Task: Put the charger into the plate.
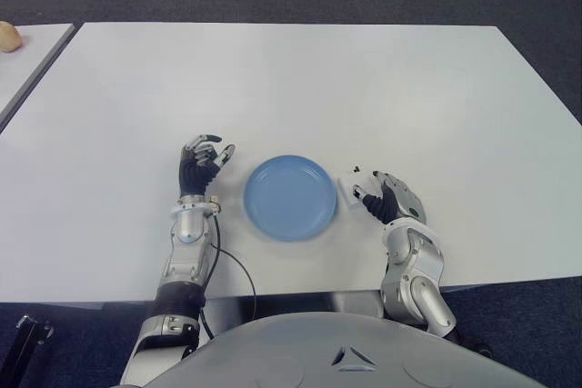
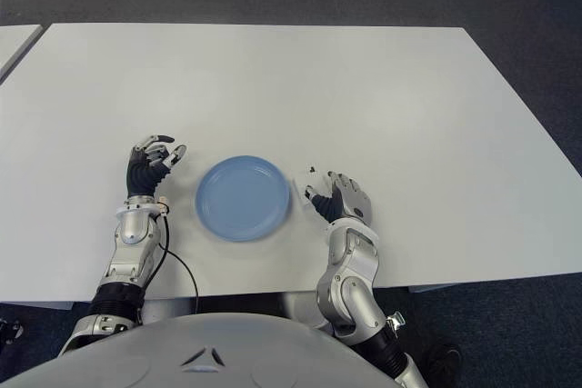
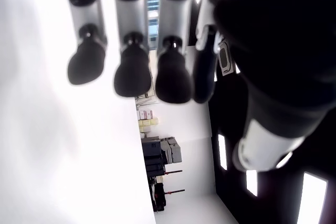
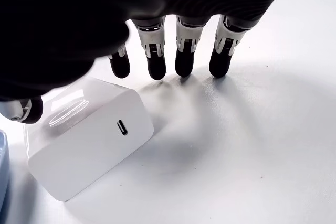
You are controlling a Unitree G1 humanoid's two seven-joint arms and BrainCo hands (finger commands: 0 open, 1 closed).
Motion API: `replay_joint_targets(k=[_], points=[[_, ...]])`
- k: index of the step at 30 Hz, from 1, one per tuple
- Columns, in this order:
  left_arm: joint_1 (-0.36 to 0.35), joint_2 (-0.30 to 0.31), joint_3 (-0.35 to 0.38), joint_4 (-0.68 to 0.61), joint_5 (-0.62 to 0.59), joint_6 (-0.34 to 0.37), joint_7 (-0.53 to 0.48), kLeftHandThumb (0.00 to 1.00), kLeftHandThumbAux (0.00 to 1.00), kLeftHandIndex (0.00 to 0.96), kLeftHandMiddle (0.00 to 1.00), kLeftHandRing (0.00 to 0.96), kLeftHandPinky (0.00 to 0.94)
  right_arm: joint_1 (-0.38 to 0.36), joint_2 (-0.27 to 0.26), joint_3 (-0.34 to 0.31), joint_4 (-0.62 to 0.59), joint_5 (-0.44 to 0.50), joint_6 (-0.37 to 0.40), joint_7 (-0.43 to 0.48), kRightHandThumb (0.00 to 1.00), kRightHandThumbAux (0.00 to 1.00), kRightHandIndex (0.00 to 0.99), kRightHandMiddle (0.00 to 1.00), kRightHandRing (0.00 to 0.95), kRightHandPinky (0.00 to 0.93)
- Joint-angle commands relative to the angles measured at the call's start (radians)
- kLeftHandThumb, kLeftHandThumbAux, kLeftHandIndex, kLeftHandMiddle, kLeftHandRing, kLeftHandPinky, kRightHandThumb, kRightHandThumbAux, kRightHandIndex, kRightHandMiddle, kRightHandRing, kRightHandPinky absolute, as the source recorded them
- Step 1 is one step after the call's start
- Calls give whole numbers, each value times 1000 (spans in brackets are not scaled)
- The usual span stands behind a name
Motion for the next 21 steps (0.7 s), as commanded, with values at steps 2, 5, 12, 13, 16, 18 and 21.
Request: replay_joint_targets(k=[2,5,12,13,16,18,21], points=[[14,-5,0,-6,7,12,16,705,720,439,787,773,757,16,-1,-21,55,-28,33,35,480,210,0,0,0,0],[17,-6,-2,-12,7,10,14,704,720,438,784,770,757,17,10,-6,46,-63,32,45,485,202,0,0,0,0],[23,-18,-5,-33,-3,23,10,705,721,439,779,760,748,56,8,21,-11,-151,-18,72,506,198,0,0,0,0],[24,-19,-5,-34,-4,26,10,705,720,439,778,759,745,59,2,22,-11,-158,-28,76,510,198,0,0,0,0],[26,-23,-7,-38,-3,29,11,705,720,439,776,757,744,68,-4,23,-11,-183,-54,92,516,199,0,0,0,0],[28,-25,-7,-41,-2,28,11,705,720,439,776,758,747,72,-5,32,0,-208,-69,104,520,199,0,0,0,0],[32,-31,-9,-48,-1,29,12,705,720,439,777,761,752,77,-7,39,17,-238,-93,115,523,198,0,0,0,0]])
